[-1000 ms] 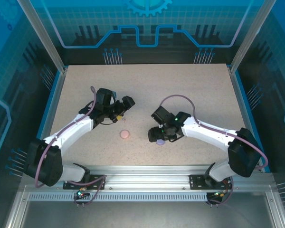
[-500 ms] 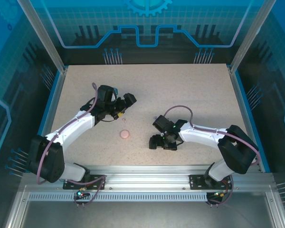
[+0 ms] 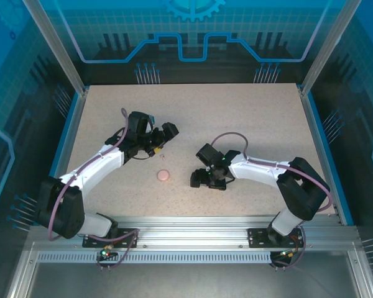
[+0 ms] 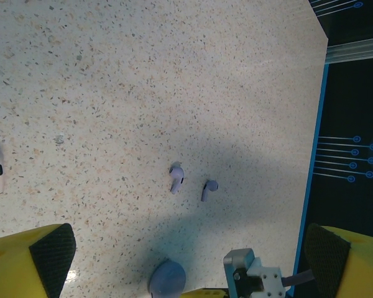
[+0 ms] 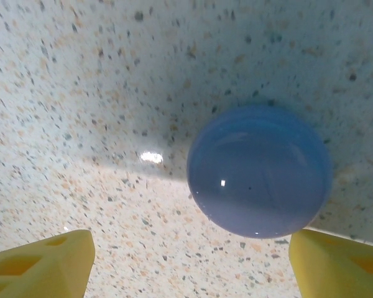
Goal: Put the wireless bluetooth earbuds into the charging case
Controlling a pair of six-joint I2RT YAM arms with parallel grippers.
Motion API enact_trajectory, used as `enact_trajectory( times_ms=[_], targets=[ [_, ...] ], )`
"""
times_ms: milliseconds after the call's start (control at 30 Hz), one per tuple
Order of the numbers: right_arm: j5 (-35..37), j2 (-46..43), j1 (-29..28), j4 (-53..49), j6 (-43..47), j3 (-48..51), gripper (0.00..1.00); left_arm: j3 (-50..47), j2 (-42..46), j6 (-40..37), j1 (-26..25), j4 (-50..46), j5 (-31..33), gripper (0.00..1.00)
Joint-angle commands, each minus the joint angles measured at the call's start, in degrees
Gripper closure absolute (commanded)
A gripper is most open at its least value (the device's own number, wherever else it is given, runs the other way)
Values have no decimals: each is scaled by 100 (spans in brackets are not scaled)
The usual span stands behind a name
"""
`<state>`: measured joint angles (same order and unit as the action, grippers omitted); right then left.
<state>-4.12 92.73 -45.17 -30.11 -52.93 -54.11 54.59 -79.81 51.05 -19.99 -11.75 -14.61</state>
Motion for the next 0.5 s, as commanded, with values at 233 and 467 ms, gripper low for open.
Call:
enact_trajectory(
  times_ms=[233,467],
  targets=[
    [558,147,256,-744,-313,-469,18,-18,-8,-59,-35,-27,37,1],
    [1395,179,64,-1703,-1663,-926,16,10,-76,87,-35,-1,372,1]
  ],
)
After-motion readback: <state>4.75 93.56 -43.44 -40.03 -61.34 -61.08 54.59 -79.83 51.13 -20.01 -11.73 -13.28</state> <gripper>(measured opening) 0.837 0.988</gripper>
